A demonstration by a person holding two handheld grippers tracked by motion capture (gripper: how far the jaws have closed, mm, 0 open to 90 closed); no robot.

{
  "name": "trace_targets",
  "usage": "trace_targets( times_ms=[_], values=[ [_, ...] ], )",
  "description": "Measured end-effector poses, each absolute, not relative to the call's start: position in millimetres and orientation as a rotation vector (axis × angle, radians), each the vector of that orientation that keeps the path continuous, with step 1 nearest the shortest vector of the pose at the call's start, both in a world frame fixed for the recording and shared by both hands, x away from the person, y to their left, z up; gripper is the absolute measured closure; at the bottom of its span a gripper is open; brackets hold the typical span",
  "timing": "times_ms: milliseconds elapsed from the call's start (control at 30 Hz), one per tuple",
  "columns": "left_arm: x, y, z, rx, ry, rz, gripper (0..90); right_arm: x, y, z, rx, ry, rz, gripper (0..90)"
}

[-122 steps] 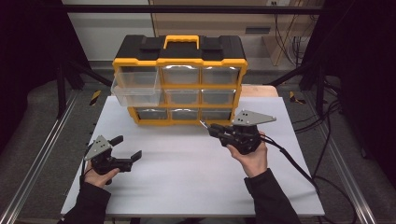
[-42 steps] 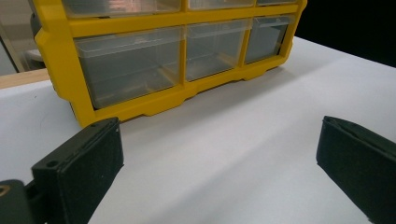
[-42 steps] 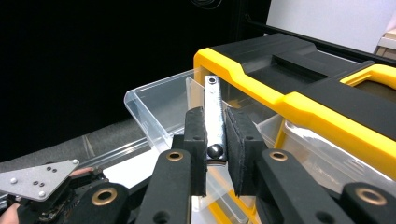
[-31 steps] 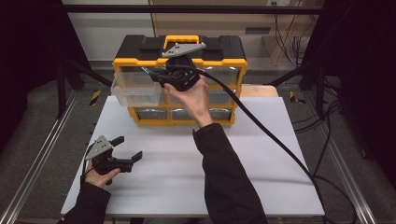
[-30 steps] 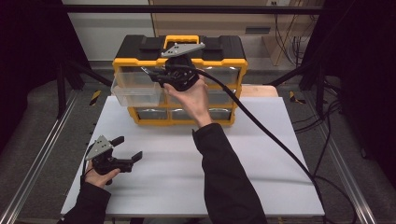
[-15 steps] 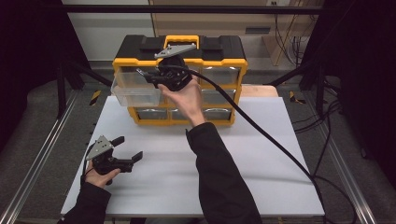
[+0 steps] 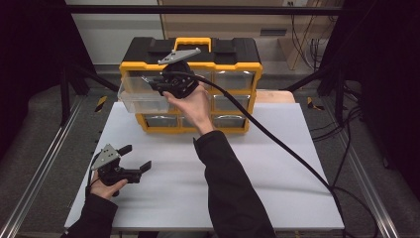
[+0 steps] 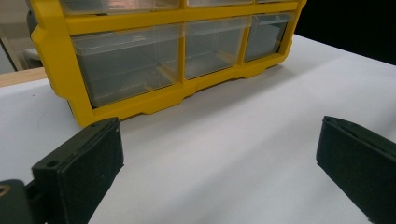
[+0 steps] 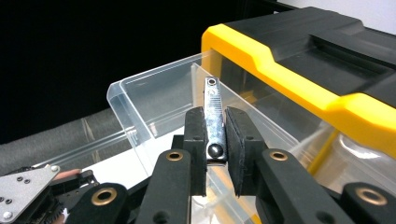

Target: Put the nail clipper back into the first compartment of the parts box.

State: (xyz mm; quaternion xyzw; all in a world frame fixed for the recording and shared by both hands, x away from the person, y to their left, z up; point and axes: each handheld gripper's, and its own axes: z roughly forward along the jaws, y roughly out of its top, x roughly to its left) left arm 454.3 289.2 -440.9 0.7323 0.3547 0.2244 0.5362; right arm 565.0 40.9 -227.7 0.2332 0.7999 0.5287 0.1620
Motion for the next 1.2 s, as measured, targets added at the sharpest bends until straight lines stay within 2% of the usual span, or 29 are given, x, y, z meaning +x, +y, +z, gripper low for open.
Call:
trace_targets(
  times_ms=[800,933,1000,1033,1067,1100,1133,1200],
  values=[
    [454,289,-441,1.744,0.843,0.536,0.5,568,48,-232,0.689,2.296,1.46,76.4],
    [454,289,-441,1.742,0.844,0.535,0.5,564,43,-226,0.664,2.253,1.505,68.5],
    [454,289,-441,1.744,0.843,0.536,0.5,560,40,-222,0.662,2.224,1.53,60.6],
    [454,289,-441,1.744,0.843,0.536,0.5,560,40,-222,0.662,2.224,1.53,60.6],
    [454,289,-441,1.745,0.844,0.537,0.5,556,37,-218,0.656,2.202,1.542,54.0],
    [454,289,-441,1.745,0.844,0.537,0.5,554,35,-215,0.65,2.191,1.543,50.3],
    [454,289,-441,1.745,0.844,0.537,0.5,554,35,-215,0.65,2.191,1.543,50.3],
    [454,289,-441,1.744,0.844,0.538,0.5,545,27,-210,0.641,2.151,1.567,40.5]
  ],
)
